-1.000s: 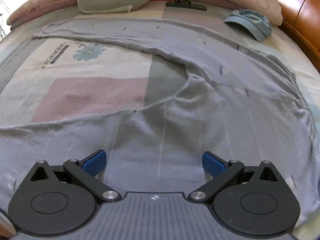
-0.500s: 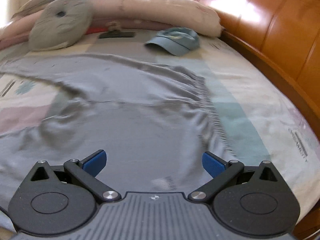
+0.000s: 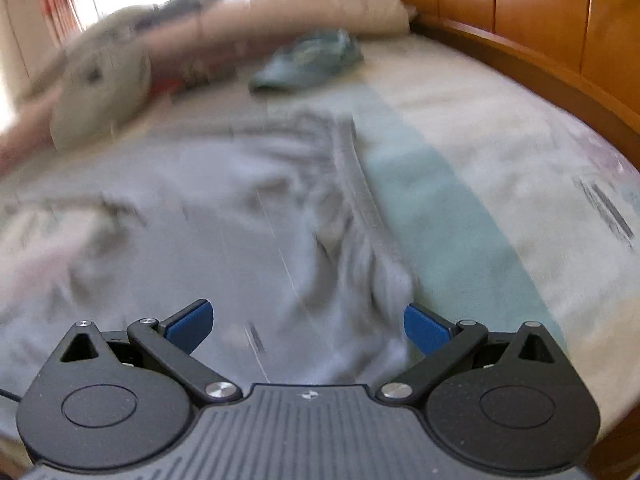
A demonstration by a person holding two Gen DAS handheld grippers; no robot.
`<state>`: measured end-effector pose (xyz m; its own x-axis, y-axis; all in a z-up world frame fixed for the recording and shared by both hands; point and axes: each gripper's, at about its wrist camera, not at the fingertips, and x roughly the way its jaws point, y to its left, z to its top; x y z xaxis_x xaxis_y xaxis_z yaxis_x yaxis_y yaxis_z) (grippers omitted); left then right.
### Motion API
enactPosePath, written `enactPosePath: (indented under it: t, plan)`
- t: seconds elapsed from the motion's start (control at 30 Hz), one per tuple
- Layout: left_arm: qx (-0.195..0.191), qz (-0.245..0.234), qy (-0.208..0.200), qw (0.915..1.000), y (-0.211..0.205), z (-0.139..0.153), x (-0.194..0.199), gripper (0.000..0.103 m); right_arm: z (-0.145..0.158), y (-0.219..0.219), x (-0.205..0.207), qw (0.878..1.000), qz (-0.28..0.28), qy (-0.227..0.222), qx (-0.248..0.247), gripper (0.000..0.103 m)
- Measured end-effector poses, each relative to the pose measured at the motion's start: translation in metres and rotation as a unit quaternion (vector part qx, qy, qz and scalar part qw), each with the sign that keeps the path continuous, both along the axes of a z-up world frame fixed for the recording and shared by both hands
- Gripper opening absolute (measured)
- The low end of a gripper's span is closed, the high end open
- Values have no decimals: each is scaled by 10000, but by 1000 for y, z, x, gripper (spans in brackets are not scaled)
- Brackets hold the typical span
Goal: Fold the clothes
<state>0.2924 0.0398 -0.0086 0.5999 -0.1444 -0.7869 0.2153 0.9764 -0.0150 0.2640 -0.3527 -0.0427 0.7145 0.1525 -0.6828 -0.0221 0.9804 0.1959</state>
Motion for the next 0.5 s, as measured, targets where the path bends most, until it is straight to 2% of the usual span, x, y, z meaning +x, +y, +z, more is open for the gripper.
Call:
enactPosePath:
  t: [0.13, 0.2, 0.33, 0.5]
  plan:
    - [60, -224, -31, 9997, -26, 6, 12, 89, 0, 12, 36, 9986, 367, -375, 78, 103]
    - [76, -218, -16, 9997, -32, 6, 13, 89, -5, 16, 58, 9977, 502, -425, 148, 103]
    - [136, 13, 105, 9999, -33, 2, 11, 89, -29, 17, 95, 9979, 518, 1, 376, 103]
    - [126, 441, 213, 9987, -19, 0, 5, 89, -34, -4, 86, 9974, 588, -105, 414, 102]
